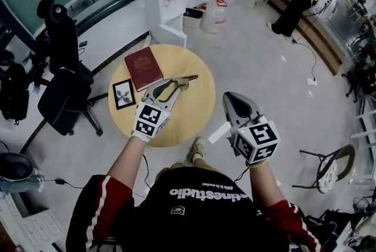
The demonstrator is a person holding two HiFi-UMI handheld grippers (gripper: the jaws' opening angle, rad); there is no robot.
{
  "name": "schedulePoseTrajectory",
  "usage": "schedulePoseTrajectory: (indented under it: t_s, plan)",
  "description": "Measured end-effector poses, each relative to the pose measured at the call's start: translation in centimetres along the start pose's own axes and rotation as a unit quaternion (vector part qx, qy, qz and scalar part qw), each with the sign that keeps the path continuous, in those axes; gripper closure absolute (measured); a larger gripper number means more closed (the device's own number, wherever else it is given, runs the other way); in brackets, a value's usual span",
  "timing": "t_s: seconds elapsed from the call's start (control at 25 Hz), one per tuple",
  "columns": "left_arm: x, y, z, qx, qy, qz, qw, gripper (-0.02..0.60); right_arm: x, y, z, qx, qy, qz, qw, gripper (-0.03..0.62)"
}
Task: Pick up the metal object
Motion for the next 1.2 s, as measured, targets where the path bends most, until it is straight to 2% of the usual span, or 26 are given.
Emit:
schedulePoseTrajectory:
  t_s: [0.36,0.64,1.0,1.2]
  plan:
    - [-3.4,6.3,0.0,-0.031,0.058,0.048,0.9966,0.456,-1.2,2.1,-3.6,-0.012,0.017,0.014,1.0,0.566]
    - [-8.1,11.8,-0.4,-0.045,0.093,0.097,0.9899,0.445,-1.8,2.6,-6.6,-0.024,0.028,0.025,0.999,0.566]
    - [-12.1,16.9,0.4,-0.054,0.075,0.154,0.9838,0.445,-3.2,3.7,-9.9,-0.029,0.043,0.046,0.998,0.566]
    - [-14.2,19.5,0.8,-0.049,0.109,0.189,0.9747,0.439,-3.3,4.0,-11.1,-0.028,0.043,0.049,0.997,0.566]
Point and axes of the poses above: the fingertips, and each gripper's own axes: y forward along the fingers, z to its left, x out of its top, the point moved 8 cm from there along -y, backward along the fingers, and after that the axes turned 12 degrees about z, right-handed, at the moved point
